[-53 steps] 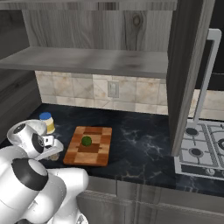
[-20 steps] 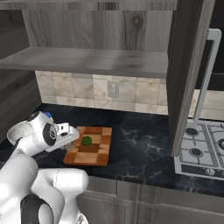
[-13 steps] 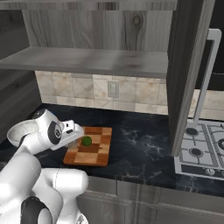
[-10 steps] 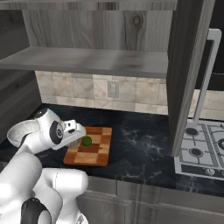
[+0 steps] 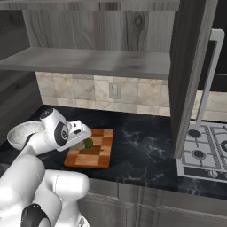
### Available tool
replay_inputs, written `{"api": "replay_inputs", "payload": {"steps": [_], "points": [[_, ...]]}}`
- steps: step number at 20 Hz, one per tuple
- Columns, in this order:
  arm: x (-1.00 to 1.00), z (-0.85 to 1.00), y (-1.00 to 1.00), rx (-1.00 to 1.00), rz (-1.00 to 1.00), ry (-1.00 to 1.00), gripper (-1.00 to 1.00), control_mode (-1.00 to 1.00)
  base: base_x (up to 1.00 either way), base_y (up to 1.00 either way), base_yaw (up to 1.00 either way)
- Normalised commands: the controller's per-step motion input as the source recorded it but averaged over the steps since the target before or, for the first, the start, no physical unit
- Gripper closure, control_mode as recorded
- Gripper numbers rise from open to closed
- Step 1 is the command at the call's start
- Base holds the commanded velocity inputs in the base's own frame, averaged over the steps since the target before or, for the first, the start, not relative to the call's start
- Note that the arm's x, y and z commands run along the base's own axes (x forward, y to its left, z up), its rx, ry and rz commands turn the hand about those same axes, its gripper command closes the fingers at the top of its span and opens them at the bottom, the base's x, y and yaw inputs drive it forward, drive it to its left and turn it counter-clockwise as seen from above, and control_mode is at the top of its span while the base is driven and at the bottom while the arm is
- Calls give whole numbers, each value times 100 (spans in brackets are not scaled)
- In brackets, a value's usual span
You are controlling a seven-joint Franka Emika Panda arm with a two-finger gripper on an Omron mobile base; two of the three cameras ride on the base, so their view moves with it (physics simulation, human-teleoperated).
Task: Open the cabinet. Place the bowl and condiment on the counter. Then place the lime and garlic on the cutting board.
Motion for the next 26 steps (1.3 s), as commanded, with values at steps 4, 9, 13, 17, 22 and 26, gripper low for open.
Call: {"api": "replay_inputs", "payload": {"steps": [4,9,13,17,22,26], "points": [[0,0,-20,0,1,0,-100,-100,0,0,0],[4,-3,-24,0,1,-1,-100,-100,0,0,0],[11,-5,-22,0,0,-1,-100,-100,0,0,0],[-30,1,-16,1,3,-1,-100,-100,0,0,0],[-83,10,-17,3,6,-22,-100,-100,0,0,0],[-80,17,-13,5,3,-33,-100,-100,0,0,0]]}}
